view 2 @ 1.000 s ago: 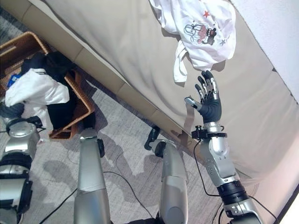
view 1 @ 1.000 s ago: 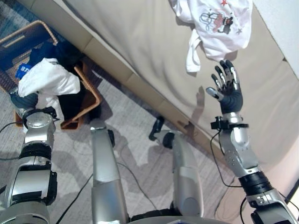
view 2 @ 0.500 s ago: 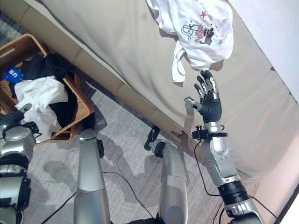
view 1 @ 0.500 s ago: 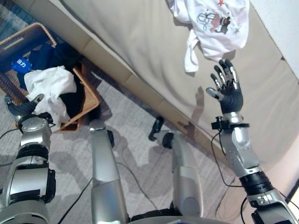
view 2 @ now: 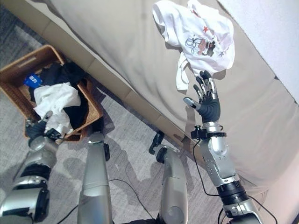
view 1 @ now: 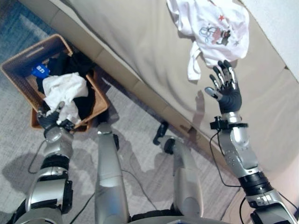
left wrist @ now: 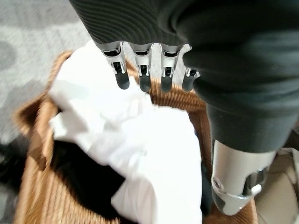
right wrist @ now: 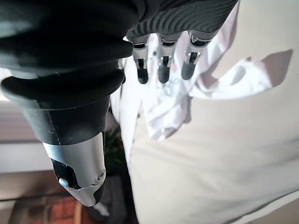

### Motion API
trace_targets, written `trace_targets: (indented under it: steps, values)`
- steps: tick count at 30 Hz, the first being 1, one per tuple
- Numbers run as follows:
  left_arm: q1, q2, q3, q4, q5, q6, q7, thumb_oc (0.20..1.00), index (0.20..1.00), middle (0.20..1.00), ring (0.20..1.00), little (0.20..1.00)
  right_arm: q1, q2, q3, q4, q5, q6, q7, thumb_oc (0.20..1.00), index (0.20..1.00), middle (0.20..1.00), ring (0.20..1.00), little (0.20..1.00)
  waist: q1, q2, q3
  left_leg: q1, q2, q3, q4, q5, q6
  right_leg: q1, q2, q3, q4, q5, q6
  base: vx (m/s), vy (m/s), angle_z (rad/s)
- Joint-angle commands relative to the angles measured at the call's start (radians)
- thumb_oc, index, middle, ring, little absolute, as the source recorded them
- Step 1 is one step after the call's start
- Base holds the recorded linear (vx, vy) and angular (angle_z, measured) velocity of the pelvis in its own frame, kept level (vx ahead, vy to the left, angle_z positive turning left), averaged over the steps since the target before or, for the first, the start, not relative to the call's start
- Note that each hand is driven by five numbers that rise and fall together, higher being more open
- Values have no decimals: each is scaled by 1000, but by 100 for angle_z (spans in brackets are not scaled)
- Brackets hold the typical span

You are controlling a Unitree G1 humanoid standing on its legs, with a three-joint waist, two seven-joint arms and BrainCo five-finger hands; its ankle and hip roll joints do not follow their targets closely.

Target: Pick up clothes into the bucket

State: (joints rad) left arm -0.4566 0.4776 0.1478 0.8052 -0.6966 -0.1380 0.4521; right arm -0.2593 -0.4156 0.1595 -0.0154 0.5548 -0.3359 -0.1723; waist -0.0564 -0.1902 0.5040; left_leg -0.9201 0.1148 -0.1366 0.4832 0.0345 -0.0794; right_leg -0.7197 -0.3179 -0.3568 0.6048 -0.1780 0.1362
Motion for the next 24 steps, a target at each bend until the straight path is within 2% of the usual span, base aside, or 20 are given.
trace_targets:
  steps: [1, 4, 5, 7, 8, 9, 10, 11, 13, 14, 15, 16, 17, 18, 20, 21, 23, 24]
  values:
    - [30, -28, -22, -127, -17, -99, -5, 1000, 1000, 1000, 1000, 1000, -5, -2, -116, -34, -65, -16, -27, 1000, 1000, 1000, 1000, 1000, 34, 15, 16, 70, -11, 12, 30, -113, 35, 77, -33, 23, -106, 149, 74, 22, -8, 6]
    - [93, -67, -51, -257, 21, -122, 1, 1000, 1000, 1000, 1000, 1000, 12, 2, -135, -20, -90, -8, -35, 1000, 1000, 1000, 1000, 1000, 47, 30, 16, 123, -15, 24, -9, -100, 33, 126, -37, 17, -138, 161, 75, 25, -21, 3]
    - [142, -80, -76, -388, 88, -155, -6, 1000, 1000, 1000, 1000, 1000, 19, 10, -153, 3, -108, -9, -38, 1000, 1000, 1000, 1000, 1000, 63, 43, 16, 171, -19, 24, -46, -89, 30, 172, -43, 7, -164, 169, 79, 23, -32, 1]
    - [164, -83, -85, -439, 131, -164, -9, 1000, 1000, 1000, 1000, 1000, 29, 14, -161, 8, -116, -11, -36, 1000, 1000, 1000, 1000, 1000, 68, 47, 16, 206, -17, 32, -70, -81, 27, 200, -44, 3, -178, 176, 82, 45, -5, 4]
    - [194, -81, -91, -492, 213, -186, -17, 1000, 1000, 1000, 1000, 1000, 31, 23, -150, 37, -130, -15, -36, 1000, 1000, 1000, 1000, 1000, 91, 49, 15, 300, 0, 57, -126, -75, 26, 235, -57, -13, -166, 192, 97, 54, 28, 5]
    - [195, -81, -91, -492, 213, -185, -17, 1000, 1000, 1000, 1000, 1000, 31, 23, -150, 37, -130, -15, -36, 1000, 1000, 1000, 1000, 1000, 91, 48, 15, 302, 0, 58, -128, -74, 26, 236, -58, -12, -167, 192, 97, 49, 49, -12]
    - [223, -58, -107, -551, 304, -213, -26, 1000, 1000, 1000, 1000, 1000, 8, 26, -114, 67, -159, -4, -33, 1000, 1000, 1000, 1000, 1000, 121, 46, 15, 360, 38, 101, -135, -86, 23, 254, -92, -73, -123, 243, 114, -8, -16, -29]
    - [230, -57, -108, -556, 315, -230, -31, 1000, 1000, 1000, 1000, 1000, -2, 31, -101, 74, -162, 0, -30, 1000, 1000, 1000, 1000, 1000, 133, 42, 15, 366, 47, 118, -130, -78, 22, 266, -104, -105, -127, 256, 113, 11, -24, -78]
    - [239, -58, -125, -573, 318, -250, -56, 1000, 1000, 1000, 1000, 1000, -13, 40, -84, 93, -156, 0, -24, 1000, 1000, 1000, 1000, 1000, 143, 37, 15, 391, 53, 128, -113, -92, 18, 305, -99, -125, -144, 240, 105, 38, -110, -91]
    - [247, -76, -146, -583, 309, -263, -85, 1000, 1000, 1000, 1000, 1000, -7, 37, -74, 123, -172, 10, -9, 1000, 1000, 1000, 1000, 1000, 142, 44, 9, 442, 56, 128, -137, -82, 12, 356, -77, -103, -187, 206, 91, 72, -156, -37]
    - [255, -83, -157, -597, 308, -268, -107, 1000, 1000, 1000, 1000, 1000, -7, 32, -71, 129, -197, 15, -10, 1000, 1000, 1000, 1000, 1000, 138, 47, 1, 476, 59, 134, -160, -74, 7, 378, -69, -99, -208, 197, 84, 68, -107, -16]
    - [257, -84, -157, -597, 308, -268, -108, 1000, 1000, 1000, 1000, 1000, -6, 31, -70, 129, -198, 15, -10, 1000, 1000, 1000, 1000, 1000, 139, 48, 3, 482, 60, 135, -164, -72, 7, 382, -68, -99, -210, 197, 83, 66, -85, -4]
    - [271, -100, -173, -617, 286, -278, -140, 1000, 1000, 1000, 1000, 1000, -6, 26, -52, 155, -216, 35, 0, 1000, 1000, 1000, 1000, 1000, 126, 53, -24, 534, 73, 147, -202, -61, -1, 419, -56, -90, -243, 187, 74, -8, -59, -12]
    - [282, -109, -180, -625, 264, -282, -163, 1000, 1000, 1000, 1000, 1000, -9, 24, -43, 175, -225, 47, 7, 1000, 1000, 1000, 1000, 1000, 117, 54, -35, 552, 76, 162, -222, -30, 5, 431, -52, -94, -268, 208, 56, 18, -101, -18]
    - [292, -112, -186, -624, 250, -279, -189, 1000, 1000, 1000, 1000, 1000, -12, 18, -28, 188, -257, 64, 9, 1000, 1000, 1000, 1000, 1000, 110, 55, -48, 580, 88, 169, -238, -25, -1, 454, -40, -82, -287, 207, 54, 27, -103, -27]
    - [310, -118, -192, -636, 233, -277, -223, 1000, 1000, 1000, 1000, 1000, -15, 3, -8, 196, -331, 89, 15, 1000, 1000, 1000, 1000, 1000, 97, 61, -76, 615, 105, 173, -243, -20, -10, 486, -16, -56, -309, 194, 43, 98, -167, -30]
    - [333, -128, -201, -641, 203, -268, -259, 1000, 1000, 1000, 1000, 1000, -29, -13, 11, 218, -379, 107, 22, 1000, 1000, 1000, 1000, 1000, 92, 68, -100, 640, 128, 175, -211, -22, -22, 537, 19, -34, -335, 165, 24, 115, -192, -21]
    - [333, -128, -200, -641, 203, -268, -260, 1000, 1000, 1000, 1000, 1000, -30, -14, 12, 218, -379, 107, 22, 1000, 1000, 1000, 1000, 1000, 93, 69, -99, 641, 130, 175, -209, -23, -23, 540, 21, -34, -336, 166, 23, 128, -191, -35]
